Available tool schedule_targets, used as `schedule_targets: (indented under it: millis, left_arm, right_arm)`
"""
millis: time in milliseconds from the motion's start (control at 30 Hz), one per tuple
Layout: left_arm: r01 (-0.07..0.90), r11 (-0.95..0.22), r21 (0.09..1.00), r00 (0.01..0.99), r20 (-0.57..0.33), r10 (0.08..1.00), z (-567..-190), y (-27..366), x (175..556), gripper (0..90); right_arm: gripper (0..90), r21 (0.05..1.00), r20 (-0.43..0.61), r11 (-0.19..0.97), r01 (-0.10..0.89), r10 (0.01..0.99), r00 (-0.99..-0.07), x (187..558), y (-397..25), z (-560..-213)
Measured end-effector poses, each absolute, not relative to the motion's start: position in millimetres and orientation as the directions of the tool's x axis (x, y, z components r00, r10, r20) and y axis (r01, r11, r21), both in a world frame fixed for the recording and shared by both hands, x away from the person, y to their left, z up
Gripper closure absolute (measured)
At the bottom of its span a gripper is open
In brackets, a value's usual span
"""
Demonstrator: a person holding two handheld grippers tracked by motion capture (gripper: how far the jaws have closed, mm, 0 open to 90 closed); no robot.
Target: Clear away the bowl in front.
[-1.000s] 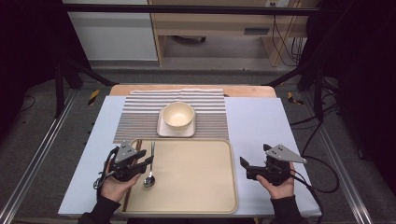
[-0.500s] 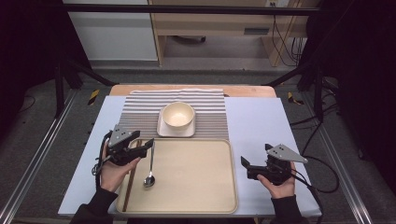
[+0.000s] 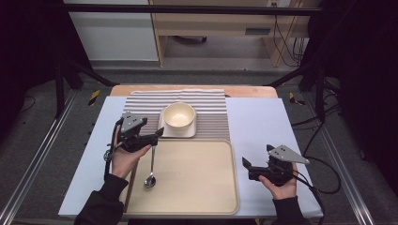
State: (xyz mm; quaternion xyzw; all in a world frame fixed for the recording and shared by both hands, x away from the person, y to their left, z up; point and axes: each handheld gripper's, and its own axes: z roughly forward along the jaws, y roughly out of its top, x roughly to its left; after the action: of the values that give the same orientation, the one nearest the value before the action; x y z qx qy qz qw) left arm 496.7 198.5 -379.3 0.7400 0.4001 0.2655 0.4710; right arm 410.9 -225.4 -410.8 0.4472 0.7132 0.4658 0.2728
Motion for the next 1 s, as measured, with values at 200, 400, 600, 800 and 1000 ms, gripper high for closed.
schedule_targets:
  millis: [200,400,600,800,1000]
  left_arm:
    - [0.346,-0.233,0.909,0.530,0.016,0.848,-379,192,511,25.6]
    - [0.347,-0.228,0.910,0.525,0.013,0.851,-377,188,524,24.9]
    - [0.350,-0.232,0.908,0.509,0.023,0.861,-376,185,538,24.4]
    - [0.361,-0.223,0.905,0.499,0.015,0.866,-380,184,550,23.9]
    - [0.365,-0.227,0.903,0.485,0.023,0.874,-385,182,562,23.6]
  right_arm:
    - [1.9,0.911,0.024,0.166,0.377,0.892,-0.451,410,-226,-410]
    - [2.1,0.909,0.022,0.170,0.380,0.892,-0.451,411,-225,-411]
    - [2.2,0.908,0.019,0.174,0.381,0.892,-0.452,411,-225,-412]
    - [2.3,0.907,0.023,0.172,0.384,0.891,-0.453,411,-224,-412]
    - [2.4,0.907,0.025,0.170,0.385,0.892,-0.451,412,-225,-412]
